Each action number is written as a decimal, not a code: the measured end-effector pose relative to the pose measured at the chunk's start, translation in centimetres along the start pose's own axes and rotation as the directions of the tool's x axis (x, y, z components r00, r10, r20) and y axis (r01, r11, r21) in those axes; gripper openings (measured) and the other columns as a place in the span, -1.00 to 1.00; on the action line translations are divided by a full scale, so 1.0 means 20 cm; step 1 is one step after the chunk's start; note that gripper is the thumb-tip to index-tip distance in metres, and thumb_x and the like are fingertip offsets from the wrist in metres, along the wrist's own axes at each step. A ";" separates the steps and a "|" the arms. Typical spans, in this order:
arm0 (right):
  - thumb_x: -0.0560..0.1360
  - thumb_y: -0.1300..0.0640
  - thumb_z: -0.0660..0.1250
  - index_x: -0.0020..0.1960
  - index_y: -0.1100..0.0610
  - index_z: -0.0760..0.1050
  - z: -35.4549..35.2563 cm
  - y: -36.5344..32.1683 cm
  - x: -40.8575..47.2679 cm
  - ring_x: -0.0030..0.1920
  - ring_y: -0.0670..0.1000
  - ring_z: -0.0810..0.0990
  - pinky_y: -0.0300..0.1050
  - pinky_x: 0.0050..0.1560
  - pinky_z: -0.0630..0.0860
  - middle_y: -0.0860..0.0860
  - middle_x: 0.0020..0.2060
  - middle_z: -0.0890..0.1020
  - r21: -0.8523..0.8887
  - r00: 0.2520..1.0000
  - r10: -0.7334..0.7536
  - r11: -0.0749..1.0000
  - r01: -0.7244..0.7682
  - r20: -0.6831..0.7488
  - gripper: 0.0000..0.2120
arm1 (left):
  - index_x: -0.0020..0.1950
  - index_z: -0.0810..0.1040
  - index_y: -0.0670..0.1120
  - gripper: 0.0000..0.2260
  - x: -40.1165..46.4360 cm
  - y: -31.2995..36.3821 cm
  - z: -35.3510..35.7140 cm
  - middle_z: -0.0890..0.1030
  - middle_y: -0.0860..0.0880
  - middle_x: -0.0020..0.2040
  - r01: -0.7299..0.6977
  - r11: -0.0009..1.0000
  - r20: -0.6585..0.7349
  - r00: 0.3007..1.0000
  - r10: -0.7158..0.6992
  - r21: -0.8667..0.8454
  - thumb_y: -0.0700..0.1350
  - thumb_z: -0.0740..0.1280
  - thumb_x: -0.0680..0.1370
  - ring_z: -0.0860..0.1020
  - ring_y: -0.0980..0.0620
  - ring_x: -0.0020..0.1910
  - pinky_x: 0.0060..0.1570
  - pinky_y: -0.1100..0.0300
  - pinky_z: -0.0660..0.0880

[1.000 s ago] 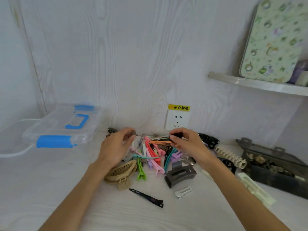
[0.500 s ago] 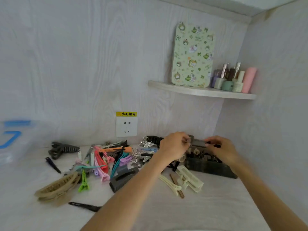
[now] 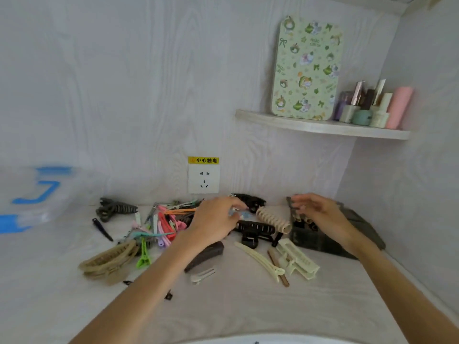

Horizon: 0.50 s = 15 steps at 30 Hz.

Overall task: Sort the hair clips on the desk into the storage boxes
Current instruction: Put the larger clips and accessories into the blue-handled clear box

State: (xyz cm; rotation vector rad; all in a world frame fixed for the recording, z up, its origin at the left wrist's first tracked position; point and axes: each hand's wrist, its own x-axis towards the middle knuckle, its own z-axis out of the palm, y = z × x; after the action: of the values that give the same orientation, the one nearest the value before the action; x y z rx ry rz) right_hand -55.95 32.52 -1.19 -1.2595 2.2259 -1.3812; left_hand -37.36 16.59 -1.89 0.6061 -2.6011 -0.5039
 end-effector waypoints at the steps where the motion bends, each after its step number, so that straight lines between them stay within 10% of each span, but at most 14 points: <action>1: 0.52 0.41 0.18 -0.01 0.08 0.52 0.10 -0.06 0.01 -0.05 -0.11 0.57 -0.34 -0.05 0.48 0.04 -0.03 0.62 0.007 0.998 -0.045 0.999 0.045 0.046 -0.72 | 0.22 0.54 0.11 -0.75 -0.07 -0.09 -0.08 0.58 0.14 0.21 0.055 0.997 -0.022 0.998 -0.054 0.052 -0.09 0.25 0.57 0.56 0.12 0.15 0.11 0.22 0.45; 5: 0.52 0.29 0.27 0.04 0.10 0.57 0.53 -0.27 0.04 0.00 0.02 0.60 -0.23 0.02 0.51 0.04 -0.01 0.65 -0.087 0.934 -0.202 0.968 0.237 0.296 -0.82 | 0.24 0.49 0.11 -0.74 -0.35 -0.40 -0.36 0.58 0.16 0.18 0.342 0.909 -0.184 0.935 -0.304 0.239 0.07 0.24 0.56 0.56 0.10 0.12 0.01 0.19 0.46; 9: 0.50 0.28 0.27 0.14 0.08 0.57 0.94 -0.42 0.03 -0.03 -0.04 0.57 -0.16 -0.01 0.50 0.00 0.05 0.63 -0.143 0.812 -0.348 0.877 0.458 0.468 -0.74 | 0.25 0.42 0.13 -0.47 -0.57 -0.60 -0.49 0.51 0.18 0.19 0.492 0.821 0.077 0.843 -0.533 0.291 0.37 0.26 0.38 0.50 0.11 0.15 0.15 0.13 0.46; 15: 0.45 0.19 0.28 0.24 0.03 0.50 1.26 -0.48 0.06 0.17 0.10 0.47 -0.01 0.12 0.43 0.06 0.12 0.54 -0.363 0.730 -0.356 0.689 0.627 0.583 -0.64 | 0.09 0.52 0.16 -0.72 -0.67 -0.66 -0.49 0.57 0.17 0.08 0.470 0.854 0.147 0.850 -0.506 0.222 0.23 0.32 0.45 0.55 0.12 0.05 0.08 0.14 0.47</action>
State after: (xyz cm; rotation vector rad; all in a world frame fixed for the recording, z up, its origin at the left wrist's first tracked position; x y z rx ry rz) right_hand -36.71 14.18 -6.35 -2.2702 2.0243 -0.4118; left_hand -17.46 9.48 -3.49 1.3709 -2.6862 -0.5070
